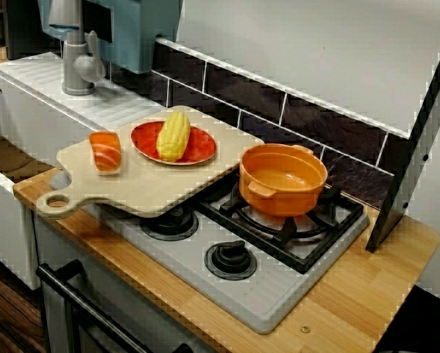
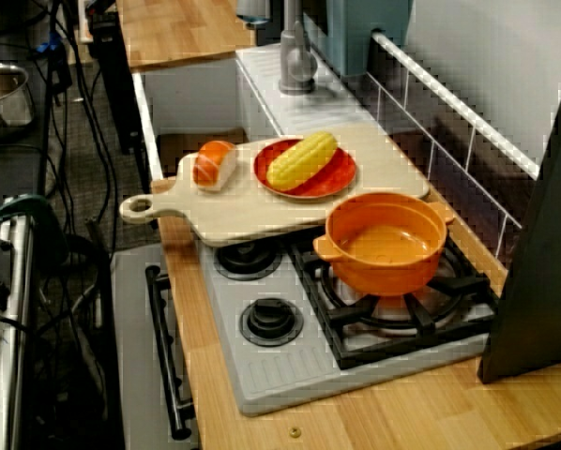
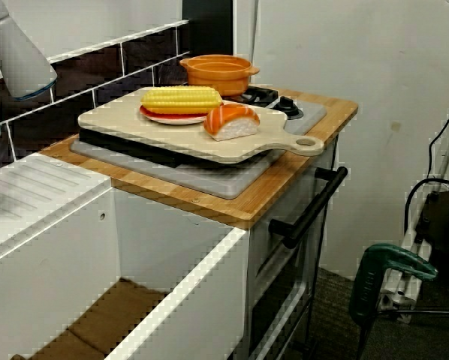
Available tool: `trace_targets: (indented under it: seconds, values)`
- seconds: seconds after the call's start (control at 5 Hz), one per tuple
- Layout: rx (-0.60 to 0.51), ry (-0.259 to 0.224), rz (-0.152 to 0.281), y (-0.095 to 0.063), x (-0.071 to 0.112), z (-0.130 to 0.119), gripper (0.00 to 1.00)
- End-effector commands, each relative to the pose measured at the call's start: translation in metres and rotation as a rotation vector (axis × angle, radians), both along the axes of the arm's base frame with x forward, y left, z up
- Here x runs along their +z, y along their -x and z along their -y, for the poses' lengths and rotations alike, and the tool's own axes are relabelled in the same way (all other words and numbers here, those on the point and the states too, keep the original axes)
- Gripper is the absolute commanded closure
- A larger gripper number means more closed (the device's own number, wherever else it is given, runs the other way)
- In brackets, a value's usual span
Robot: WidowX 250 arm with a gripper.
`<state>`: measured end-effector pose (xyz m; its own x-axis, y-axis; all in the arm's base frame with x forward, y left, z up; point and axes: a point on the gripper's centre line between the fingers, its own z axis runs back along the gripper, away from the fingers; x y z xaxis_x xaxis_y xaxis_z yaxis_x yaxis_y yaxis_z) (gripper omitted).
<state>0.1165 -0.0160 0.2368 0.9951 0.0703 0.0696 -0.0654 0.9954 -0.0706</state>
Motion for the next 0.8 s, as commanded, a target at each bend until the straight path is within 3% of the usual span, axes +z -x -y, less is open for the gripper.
trace_targets:
  seconds: [0.0,0.2,0.4,0.6]
  values:
    - [0.110,-0.046,0.030,-0.014,-0.012,-0.010,0.00]
    - [0.275,-0.129,0.056,-0.028,-0.022,-0.010,0.00]
    - [0.371,-0.225,0.077,-0.048,-0.037,-0.013,0.00]
    - [0.528,-0.324,0.143,-0.071,-0.050,-0.025,0.00]
